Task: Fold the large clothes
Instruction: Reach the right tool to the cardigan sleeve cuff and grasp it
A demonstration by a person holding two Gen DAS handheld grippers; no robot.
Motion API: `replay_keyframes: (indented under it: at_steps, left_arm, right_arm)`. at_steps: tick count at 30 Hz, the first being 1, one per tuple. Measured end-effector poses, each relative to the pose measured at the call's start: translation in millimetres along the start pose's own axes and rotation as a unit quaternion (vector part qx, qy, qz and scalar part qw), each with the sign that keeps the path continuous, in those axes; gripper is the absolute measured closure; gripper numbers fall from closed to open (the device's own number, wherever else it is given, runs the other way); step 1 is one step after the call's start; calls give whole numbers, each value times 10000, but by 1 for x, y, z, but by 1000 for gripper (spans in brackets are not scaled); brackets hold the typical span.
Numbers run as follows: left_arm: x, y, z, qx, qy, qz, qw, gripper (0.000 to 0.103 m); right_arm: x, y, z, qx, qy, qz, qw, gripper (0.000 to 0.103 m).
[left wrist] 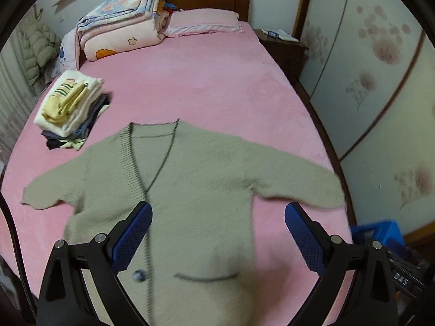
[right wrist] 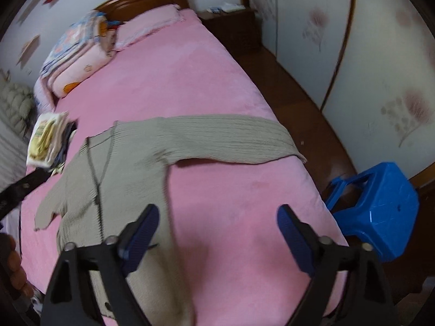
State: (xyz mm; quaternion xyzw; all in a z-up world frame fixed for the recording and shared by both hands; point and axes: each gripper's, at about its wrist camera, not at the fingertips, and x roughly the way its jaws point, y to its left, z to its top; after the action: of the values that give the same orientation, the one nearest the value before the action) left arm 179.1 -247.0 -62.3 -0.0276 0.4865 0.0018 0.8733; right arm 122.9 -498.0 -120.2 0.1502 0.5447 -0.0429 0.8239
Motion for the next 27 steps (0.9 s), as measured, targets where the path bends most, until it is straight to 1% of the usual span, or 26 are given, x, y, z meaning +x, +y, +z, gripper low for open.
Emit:
replay_keyframes:
  at_steps: [4,5,6,9,12,13,18,21,22,25,27]
  left_arm:
    - [35,-34,11,-11,-71,129,9999,5]
    - [43,-41,13,1,-73,123,9999,5]
    - [52,-48,15,18,-61,133,9999,5]
    - [76,-66,20,99,-11,124,9999,5]
    - [97,-80,22,196,43,147,9997,5]
    - [102,-82,23,199,74,145,9997,5]
    - [121,-83,24,-9,378,-95,9992,5]
    - [125,-78,23,-73,608,-260,9978,5]
    - [125,-75,23,-101,701,-339,9969,5]
    - [125,-64,22,-262,939,-533,9938,5]
    - [123,-57,21,-372,1016,-613,9922,5]
  right_arm:
    - [48,-47,31,449,91,156,9988,23]
    - [62,-59,39,601,118,274,9978,25]
    - [70,-67,42,695,131,332,9969,26]
    - [110,-96,56,1188,292,504,9912,30]
    - [142,-115,63,1557,450,569,9851,33]
    - [153,-120,64,1680,506,606,9826,34]
    - [194,-140,69,2102,723,761,9720,34]
    - [214,-147,70,2275,853,719,9674,34]
    - [221,-149,70,2352,923,724,9648,36]
    - [241,-154,68,2551,1120,729,9576,51]
    - [246,-154,68,2645,1085,731,9555,54]
